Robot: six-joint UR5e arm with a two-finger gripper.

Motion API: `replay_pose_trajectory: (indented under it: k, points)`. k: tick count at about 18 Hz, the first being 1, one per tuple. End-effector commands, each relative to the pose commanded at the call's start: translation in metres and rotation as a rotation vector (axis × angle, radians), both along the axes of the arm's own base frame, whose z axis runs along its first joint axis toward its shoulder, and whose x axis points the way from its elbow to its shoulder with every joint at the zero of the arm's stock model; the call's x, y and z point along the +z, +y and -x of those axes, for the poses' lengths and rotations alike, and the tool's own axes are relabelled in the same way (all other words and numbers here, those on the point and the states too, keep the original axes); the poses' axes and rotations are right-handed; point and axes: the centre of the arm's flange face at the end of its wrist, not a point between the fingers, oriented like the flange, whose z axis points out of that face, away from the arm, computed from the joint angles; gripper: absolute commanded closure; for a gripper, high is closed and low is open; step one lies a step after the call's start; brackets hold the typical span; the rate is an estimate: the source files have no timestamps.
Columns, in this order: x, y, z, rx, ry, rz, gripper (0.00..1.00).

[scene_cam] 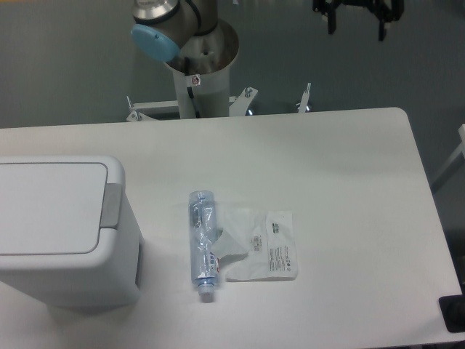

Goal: Open the trash can

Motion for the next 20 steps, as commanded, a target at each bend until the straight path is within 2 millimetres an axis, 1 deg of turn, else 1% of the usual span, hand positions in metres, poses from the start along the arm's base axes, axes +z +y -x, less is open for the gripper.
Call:
replay_pose_trajectory:
  k: [3, 7, 8, 10, 13, 16, 18, 19, 20]
  points:
    - [-0.002, 0.001, -0.001, -0.002, -0.005, -0.001, 0.0]
    - [-0.001, 0.008, -0.006, -0.017, -0.004, -0.015, 0.0]
    - [-0.001, 0.013, -0.008, -0.019, -0.006, -0.028, 0.0]
    - [-0.001, 0.028, -0.014, -0.024, -0.02, -0.084, 0.0]
    - [0.001, 0.045, -0.022, 0.062, -0.064, -0.219, 0.0]
    - [0.005, 0.065, -0.034, 0.2, -0.126, -0.334, 0.0]
    - [0.007, 0.088, -0.048, 0.283, -0.156, -0.38, 0.0]
    - [0.006, 0.109, -0.059, 0.318, -0.193, -0.403, 0.0]
    - [0.001, 0.131, -0.066, 0.367, -0.235, -0.42, 0.0]
